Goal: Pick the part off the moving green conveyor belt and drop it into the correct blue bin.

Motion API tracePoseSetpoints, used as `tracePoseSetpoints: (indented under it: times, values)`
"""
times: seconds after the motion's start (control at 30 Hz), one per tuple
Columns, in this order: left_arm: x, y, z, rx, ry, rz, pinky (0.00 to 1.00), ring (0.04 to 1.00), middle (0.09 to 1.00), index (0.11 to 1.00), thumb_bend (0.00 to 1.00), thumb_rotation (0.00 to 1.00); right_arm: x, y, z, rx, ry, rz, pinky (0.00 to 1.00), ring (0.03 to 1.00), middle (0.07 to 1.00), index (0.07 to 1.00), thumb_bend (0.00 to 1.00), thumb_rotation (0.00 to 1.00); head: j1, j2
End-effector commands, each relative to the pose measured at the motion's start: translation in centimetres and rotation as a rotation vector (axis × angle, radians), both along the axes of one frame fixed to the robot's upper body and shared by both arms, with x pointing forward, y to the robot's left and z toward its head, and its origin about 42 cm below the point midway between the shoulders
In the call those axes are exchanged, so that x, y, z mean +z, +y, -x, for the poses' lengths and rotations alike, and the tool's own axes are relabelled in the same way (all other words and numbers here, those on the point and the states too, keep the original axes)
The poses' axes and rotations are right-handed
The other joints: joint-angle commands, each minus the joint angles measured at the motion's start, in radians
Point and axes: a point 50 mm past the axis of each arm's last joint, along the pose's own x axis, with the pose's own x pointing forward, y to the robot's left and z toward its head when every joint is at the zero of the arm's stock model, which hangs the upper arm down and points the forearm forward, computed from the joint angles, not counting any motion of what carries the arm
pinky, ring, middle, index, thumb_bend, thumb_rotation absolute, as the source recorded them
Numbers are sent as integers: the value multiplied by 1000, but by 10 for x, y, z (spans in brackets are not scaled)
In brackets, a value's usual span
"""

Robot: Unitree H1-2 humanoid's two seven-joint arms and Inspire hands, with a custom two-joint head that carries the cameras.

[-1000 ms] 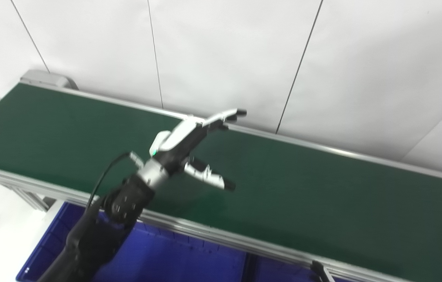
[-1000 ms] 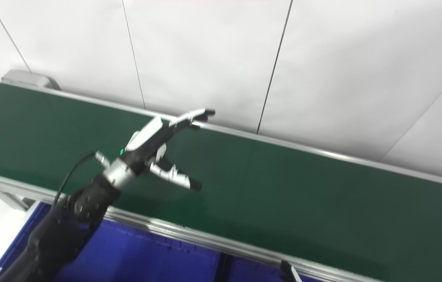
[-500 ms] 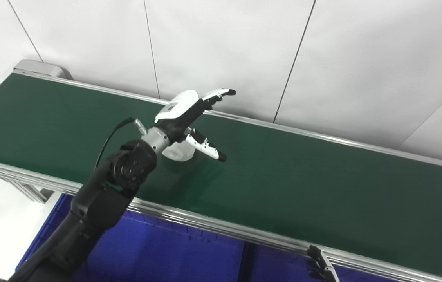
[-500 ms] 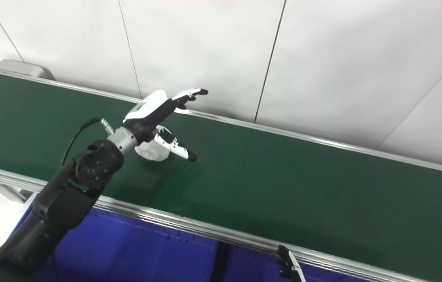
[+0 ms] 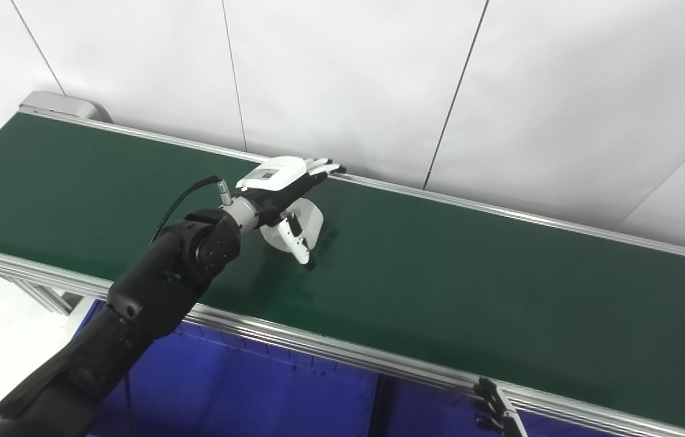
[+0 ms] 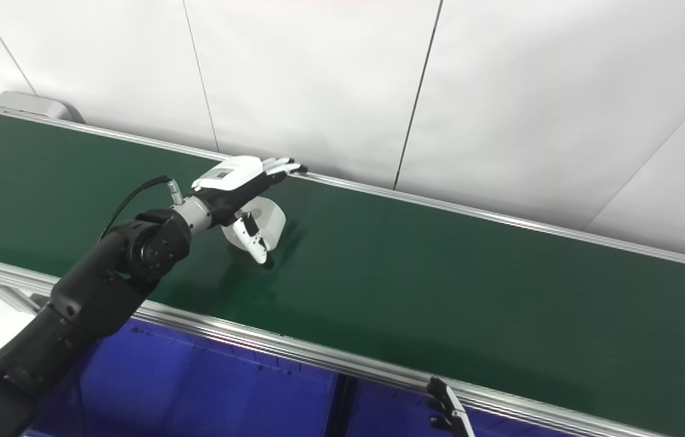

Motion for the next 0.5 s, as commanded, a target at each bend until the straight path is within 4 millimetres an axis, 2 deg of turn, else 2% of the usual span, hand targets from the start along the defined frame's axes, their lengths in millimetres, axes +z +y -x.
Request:
tracePoseSetpoints:
  times: [0.0, 0.1, 0.17, 0.2, 0.23, 0.27, 0.3, 0.33, 0.37, 0.4, 0.47]
  values:
    - [17, 5, -8, -7, -44, -31, 1000, 1000, 1000, 924, 1000, 68, 5, -2, 1, 0, -54, -27, 700, 785, 838, 876, 820, 318, 2, -1]
    - [8, 3, -6, -12, -24, -70, 1000, 1000, 1000, 920, 999, 66, 3, -3, 3, -2, -55, -25, 700, 786, 838, 876, 817, 316, 6, -12]
    - [0, 2, -5, -19, -27, -67, 1000, 998, 997, 893, 947, 16, 2, -4, 4, -5, -59, -21, 692, 776, 834, 875, 815, 324, 8, -16]
    - [-5, 2, -5, -22, -43, -52, 929, 937, 951, 847, 903, 5, 2, -4, 4, -6, -60, -21, 689, 773, 834, 874, 813, 318, 9, -17]
    - [-10, 1, -5, -23, -61, -30, 914, 925, 942, 840, 897, 4, 2, -4, 4, -5, -61, -23, 689, 773, 834, 874, 812, 317, 12, -22]
    - [-14, 0, -6, -18, -71, 6, 702, 759, 823, 781, 817, 2, 2, -5, 4, -5, -61, -24, 691, 776, 835, 875, 811, 310, 12, -23]
    - [-18, -1, -6, -13, -76, 36, 590, 672, 758, 745, 785, 0, 2, -5, 5, -5, -62, -23, 692, 778, 836, 876, 811, 309, 14, -25]
    - [-21, -2, -7, -14, -89, 59, 502, 583, 603, 695, 642, 0, 2, -5, 5, -4, -66, -18, 691, 778, 836, 876, 811, 308, 14, -25]
    - [-23, -3, -8, -16, -102, 75, 457, 497, 548, 623, 571, 0, 2, -6, 5, -4, -69, -16, 689, 777, 837, 877, 809, 312, 17, -24]
    - [-25, -4, -8, -20, -115, 93, 442, 451, 515, 564, 528, 0, 2, -6, 5, -6, -70, -17, 690, 775, 837, 878, 808, 316, 18, -25]
    - [-28, -6, -8, -29, -138, 130, 437, 425, 495, 528, 503, 0, 1, -7, 6, -8, -72, -16, 688, 771, 833, 874, 814, 315, 27, -24]
